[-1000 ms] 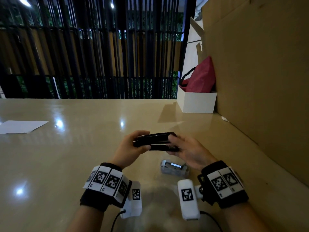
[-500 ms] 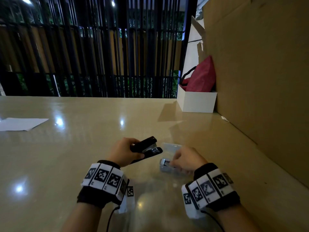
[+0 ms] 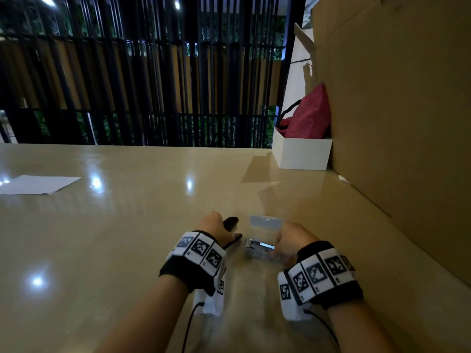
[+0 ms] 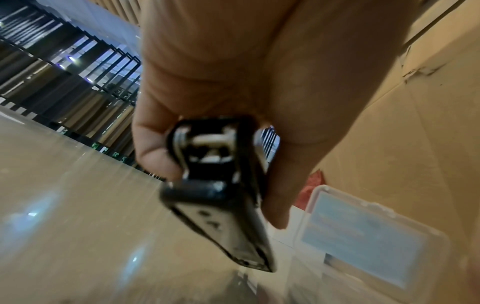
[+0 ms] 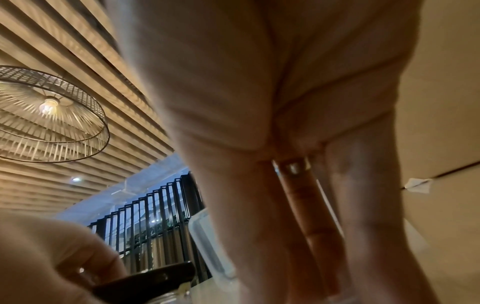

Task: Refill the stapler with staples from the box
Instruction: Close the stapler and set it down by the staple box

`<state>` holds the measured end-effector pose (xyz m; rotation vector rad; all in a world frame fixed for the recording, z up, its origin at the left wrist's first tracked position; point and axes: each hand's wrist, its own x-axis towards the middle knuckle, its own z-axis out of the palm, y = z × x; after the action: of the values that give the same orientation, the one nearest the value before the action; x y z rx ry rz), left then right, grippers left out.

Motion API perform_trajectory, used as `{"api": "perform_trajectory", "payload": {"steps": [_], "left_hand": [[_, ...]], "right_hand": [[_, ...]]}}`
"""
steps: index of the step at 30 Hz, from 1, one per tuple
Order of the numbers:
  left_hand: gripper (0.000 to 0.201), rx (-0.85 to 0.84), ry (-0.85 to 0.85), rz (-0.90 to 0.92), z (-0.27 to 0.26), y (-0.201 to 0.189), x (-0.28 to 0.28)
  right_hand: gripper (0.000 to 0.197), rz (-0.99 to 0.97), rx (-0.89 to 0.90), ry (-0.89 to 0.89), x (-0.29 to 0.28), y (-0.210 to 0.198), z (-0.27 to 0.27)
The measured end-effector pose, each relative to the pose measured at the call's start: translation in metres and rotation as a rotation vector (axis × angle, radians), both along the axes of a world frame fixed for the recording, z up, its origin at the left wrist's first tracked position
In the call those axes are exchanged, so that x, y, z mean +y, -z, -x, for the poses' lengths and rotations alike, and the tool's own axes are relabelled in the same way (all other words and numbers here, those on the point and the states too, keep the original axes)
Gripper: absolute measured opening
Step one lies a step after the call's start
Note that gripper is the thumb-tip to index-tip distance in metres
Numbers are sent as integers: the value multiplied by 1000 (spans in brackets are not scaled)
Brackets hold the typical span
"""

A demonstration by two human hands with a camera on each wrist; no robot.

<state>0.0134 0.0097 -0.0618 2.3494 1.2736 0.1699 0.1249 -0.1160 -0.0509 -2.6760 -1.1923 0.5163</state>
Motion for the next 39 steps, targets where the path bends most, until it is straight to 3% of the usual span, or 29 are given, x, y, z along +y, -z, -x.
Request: {"api": "perform_trajectory", "payload": {"steps": [12, 21, 25, 39], "left_hand": [[35, 116, 114, -85, 10, -2, 6], [38, 219, 328, -108, 5, -4, 2], [40, 181, 448, -168, -1, -1, 1], [46, 163, 449, -124, -7, -13, -8]], "right_hand": [[28, -19, 74, 43, -15, -2, -18], [30, -38, 82, 29, -16, -1, -20], [31, -21, 83, 26, -15, 1, -20], [32, -31, 71, 23, -16, 2, -20]]}}
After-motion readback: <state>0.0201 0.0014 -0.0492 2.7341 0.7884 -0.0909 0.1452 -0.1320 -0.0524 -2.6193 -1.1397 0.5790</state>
